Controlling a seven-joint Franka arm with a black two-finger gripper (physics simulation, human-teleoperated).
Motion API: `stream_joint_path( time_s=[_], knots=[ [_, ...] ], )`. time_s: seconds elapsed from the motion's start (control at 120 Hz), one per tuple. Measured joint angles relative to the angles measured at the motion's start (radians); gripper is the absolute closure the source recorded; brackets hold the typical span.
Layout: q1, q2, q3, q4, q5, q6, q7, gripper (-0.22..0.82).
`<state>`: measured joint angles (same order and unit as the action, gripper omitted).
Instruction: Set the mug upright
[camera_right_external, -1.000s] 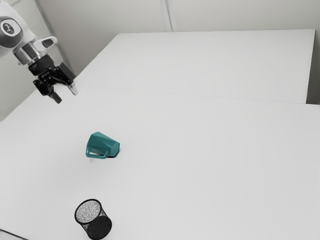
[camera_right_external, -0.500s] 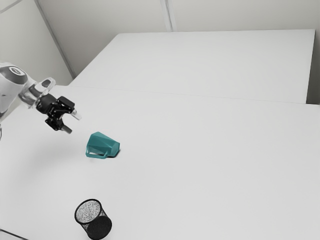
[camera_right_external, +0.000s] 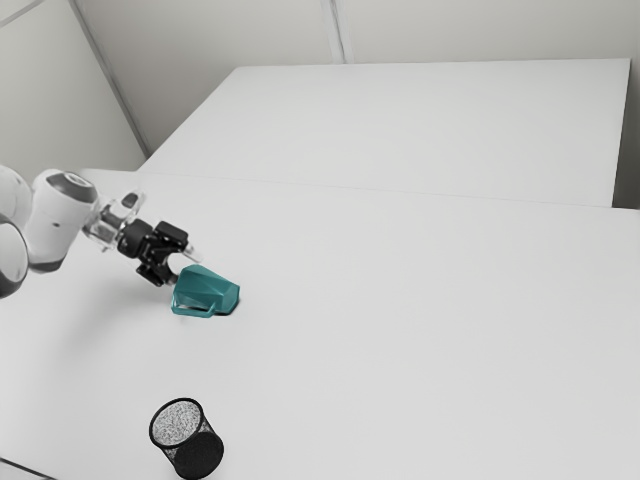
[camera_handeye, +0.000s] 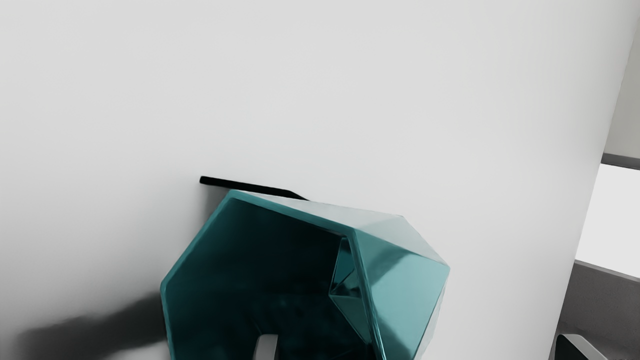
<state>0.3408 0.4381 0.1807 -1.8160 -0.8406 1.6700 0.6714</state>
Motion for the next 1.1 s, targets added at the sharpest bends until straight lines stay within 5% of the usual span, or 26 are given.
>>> stream_joint_path(
  time_s=[0.083,0.25,0.417,0.817,0.983,1.1],
  knots=[
    [0.001,0.000,-0.011,-0.021,-0.003,0.012,0.014,0.02],
    [0.003,-0.013,-0.013,-0.026,-0.004,0.011,0.044,0.46],
    [0.009,-0.029,-0.013,-0.022,-0.005,-0.011,0.073,0.66],
    [-0.039,-0.155,-0.013,-0.032,0.020,-0.023,0.107,0.77],
    [-0.114,-0.240,-0.018,-0.022,0.183,0.004,0.070,0.77],
    [-0.136,-0.280,-0.086,-0.002,0.364,0.044,0.013,0.77]
  ],
)
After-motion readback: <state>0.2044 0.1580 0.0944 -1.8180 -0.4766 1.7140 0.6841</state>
